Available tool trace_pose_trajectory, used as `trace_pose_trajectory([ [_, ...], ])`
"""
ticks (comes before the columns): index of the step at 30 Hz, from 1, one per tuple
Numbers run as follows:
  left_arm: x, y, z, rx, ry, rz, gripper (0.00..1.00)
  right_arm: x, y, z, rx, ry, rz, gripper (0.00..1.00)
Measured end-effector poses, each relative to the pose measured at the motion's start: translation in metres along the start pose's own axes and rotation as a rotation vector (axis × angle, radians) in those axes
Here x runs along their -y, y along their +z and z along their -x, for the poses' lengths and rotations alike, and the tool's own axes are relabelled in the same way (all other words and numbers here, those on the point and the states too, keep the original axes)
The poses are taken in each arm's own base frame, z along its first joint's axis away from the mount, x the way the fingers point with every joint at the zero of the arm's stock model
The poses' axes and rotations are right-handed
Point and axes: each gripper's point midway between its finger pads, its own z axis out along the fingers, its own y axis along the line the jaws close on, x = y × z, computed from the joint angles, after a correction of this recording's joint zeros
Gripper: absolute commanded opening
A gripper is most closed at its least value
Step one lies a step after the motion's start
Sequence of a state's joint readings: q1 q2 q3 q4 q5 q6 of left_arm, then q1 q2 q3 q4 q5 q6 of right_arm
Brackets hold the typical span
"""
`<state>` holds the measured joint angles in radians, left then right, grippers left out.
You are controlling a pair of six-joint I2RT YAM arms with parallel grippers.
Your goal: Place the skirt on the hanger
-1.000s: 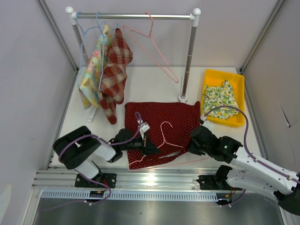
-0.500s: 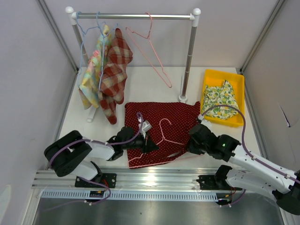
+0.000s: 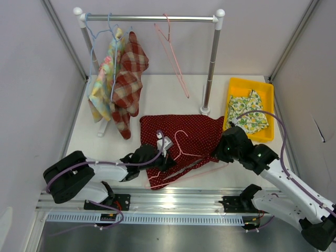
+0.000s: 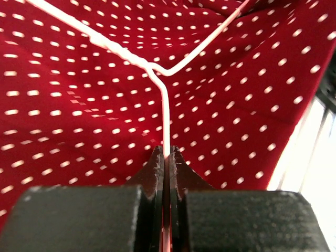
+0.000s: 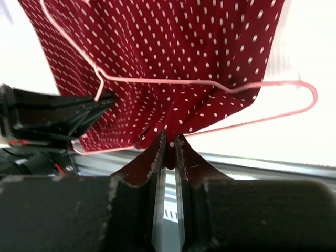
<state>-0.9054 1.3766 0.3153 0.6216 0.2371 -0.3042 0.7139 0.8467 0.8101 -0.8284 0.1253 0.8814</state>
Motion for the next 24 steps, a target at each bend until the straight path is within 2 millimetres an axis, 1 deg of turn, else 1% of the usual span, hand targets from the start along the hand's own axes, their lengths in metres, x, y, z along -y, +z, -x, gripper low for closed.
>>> trace_pose_trajectory([
  [5, -0.009, -0.007, 0.013, 0.052, 0.025, 0.071, 0.00, 0.000, -0.008, 0.026, 0.043, 0.038, 0.019, 0.14],
  [8, -0.013, -0.008, 0.016, 0.061, 0.038, 0.096, 0.00, 0.005, -0.011, 0.036, 0.054, 0.059, 0.024, 0.14],
  [11, -0.011, -0.007, 0.011, 0.045, 0.061, 0.104, 0.00, 0.009, -0.011, 0.040, 0.045, 0.080, 0.031, 0.13],
  [17, -0.002, 0.002, -0.003, -0.007, 0.089, 0.097, 0.00, 0.013, -0.008, 0.045, 0.022, 0.099, 0.041, 0.13],
  [24, 0.005, 0.009, -0.005, -0.027, 0.099, 0.081, 0.00, 0.008, -0.004, 0.054, 0.015, 0.096, 0.057, 0.13],
])
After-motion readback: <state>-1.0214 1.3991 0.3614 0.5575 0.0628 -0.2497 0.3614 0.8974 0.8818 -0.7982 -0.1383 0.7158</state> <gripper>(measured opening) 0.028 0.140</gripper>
